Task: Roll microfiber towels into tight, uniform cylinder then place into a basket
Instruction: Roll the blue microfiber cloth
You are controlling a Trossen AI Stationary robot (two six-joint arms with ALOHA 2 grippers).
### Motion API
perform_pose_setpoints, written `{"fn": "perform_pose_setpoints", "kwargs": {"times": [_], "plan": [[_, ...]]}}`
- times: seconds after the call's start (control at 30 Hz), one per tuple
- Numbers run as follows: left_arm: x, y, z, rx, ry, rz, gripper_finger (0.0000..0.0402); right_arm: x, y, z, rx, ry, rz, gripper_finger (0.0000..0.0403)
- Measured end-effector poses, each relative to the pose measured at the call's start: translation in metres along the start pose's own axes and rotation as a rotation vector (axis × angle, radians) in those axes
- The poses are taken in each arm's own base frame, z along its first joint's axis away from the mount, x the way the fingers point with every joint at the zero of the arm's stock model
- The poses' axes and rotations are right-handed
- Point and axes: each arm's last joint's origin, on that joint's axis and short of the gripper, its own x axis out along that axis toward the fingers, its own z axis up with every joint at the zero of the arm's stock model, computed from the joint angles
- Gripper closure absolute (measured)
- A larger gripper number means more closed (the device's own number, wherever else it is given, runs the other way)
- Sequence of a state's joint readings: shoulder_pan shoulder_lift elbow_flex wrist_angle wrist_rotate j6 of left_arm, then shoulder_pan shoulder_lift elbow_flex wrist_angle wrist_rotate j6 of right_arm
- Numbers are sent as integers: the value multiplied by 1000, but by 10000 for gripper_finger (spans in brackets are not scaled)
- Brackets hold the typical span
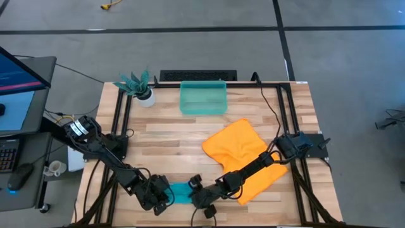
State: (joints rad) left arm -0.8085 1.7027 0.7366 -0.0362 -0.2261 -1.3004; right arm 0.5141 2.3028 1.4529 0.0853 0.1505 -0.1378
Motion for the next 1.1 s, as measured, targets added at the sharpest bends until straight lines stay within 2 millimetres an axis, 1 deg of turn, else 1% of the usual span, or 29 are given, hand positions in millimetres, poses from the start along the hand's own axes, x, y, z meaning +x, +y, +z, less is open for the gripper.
{"fn": "perform_pose_setpoints", "kwargs": {"times": [0.23,0.33,0.63,0.77,0.87,1.0,1.1], "plan": [[0,-2,1,55,-14,-19,315,1,0,-2,104,9,11,348],[0,-3,0,87,-17,-23,315,1,1,-2,160,13,20,381],[-6,-6,-8,147,-44,-31,315,1,2,-1,334,13,101,385],[-15,-10,-10,199,-59,-52,315,2,-4,-2,429,20,162,385],[-23,-12,-9,226,-83,-67,315,1,-5,-2,492,28,208,385],[-31,-15,-8,314,-132,-74,315,1,-4,-1,583,40,272,384],[-34,-16,-8,398,-166,-66,315,2,-3,1,643,25,324,385]]}}
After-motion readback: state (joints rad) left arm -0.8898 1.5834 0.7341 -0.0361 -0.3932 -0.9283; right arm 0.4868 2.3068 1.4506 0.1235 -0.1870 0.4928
